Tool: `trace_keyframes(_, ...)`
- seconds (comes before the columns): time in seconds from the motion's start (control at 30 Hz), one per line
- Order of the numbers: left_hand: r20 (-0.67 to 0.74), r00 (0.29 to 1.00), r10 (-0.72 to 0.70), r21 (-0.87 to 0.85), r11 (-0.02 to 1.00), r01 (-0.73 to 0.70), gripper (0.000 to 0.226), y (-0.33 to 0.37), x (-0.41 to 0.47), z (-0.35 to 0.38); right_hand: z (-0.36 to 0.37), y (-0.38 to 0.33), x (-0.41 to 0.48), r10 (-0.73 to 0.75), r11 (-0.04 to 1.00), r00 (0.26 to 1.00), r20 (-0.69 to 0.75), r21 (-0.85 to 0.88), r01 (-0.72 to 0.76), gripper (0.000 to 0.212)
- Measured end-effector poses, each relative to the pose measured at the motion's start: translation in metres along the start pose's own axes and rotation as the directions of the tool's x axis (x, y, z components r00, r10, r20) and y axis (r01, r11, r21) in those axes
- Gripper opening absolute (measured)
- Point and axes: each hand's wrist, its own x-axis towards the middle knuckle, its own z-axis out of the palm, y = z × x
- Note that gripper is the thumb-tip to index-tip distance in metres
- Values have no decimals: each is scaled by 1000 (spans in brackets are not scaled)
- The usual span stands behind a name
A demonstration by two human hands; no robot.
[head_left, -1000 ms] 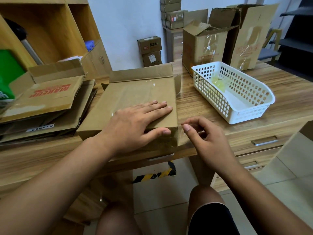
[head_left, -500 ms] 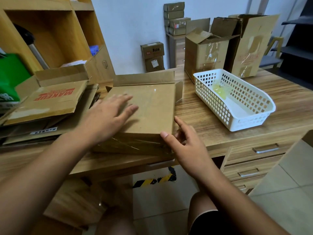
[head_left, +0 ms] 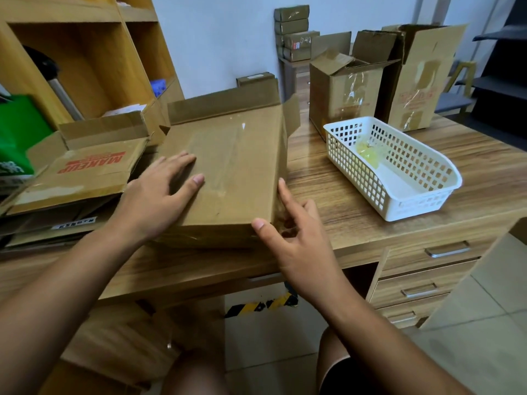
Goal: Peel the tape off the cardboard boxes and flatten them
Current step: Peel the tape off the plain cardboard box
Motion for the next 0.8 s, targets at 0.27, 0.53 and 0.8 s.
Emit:
trace_keyframes(0.27,38,999,-36,-23,999,37,80,-2,11,5,-3,1,18,18,999,1000,-2,-32,-18,82)
trace_keyframes(0.53,123,990,-66,30,998,63,60,20,23,14,-12,15,35,104,994,995,-3,-28,-104,74)
trace_keyframes(0.8,159,984,-79,125,990,59,64,26,29,20,-16,22,39,121,992,993,8,-38,-121,73)
